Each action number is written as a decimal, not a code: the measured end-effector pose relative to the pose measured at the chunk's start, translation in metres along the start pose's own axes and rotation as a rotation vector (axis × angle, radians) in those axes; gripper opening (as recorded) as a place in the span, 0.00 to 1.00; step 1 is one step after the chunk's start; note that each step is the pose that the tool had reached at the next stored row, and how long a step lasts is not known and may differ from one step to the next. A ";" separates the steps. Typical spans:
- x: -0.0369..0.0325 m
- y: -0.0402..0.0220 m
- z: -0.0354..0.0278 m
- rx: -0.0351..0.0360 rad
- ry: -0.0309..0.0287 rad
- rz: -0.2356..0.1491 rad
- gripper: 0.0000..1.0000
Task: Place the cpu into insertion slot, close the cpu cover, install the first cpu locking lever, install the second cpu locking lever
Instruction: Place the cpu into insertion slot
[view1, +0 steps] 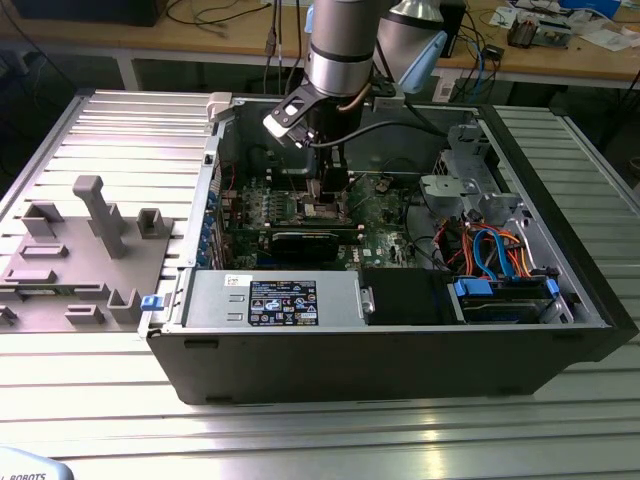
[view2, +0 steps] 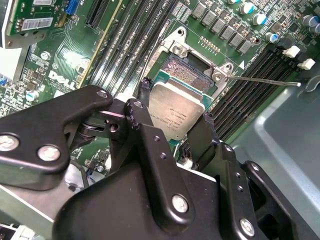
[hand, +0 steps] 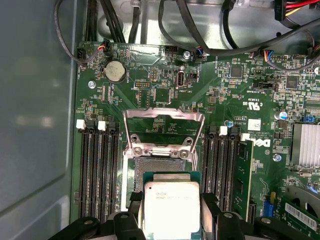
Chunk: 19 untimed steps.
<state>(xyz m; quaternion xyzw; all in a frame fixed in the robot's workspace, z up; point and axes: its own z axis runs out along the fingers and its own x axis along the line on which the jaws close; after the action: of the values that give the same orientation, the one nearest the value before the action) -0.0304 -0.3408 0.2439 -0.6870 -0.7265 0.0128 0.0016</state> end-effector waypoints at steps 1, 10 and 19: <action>0.0000 0.0000 0.0001 0.0000 0.0000 0.000 0.55; 0.0002 0.0000 0.0019 0.0000 0.0000 0.000 0.55; 0.0005 0.0001 0.0036 0.0000 0.0000 0.000 0.55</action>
<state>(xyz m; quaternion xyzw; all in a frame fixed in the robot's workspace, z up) -0.0304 -0.3403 0.2403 -0.6871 -0.7265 0.0128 0.0016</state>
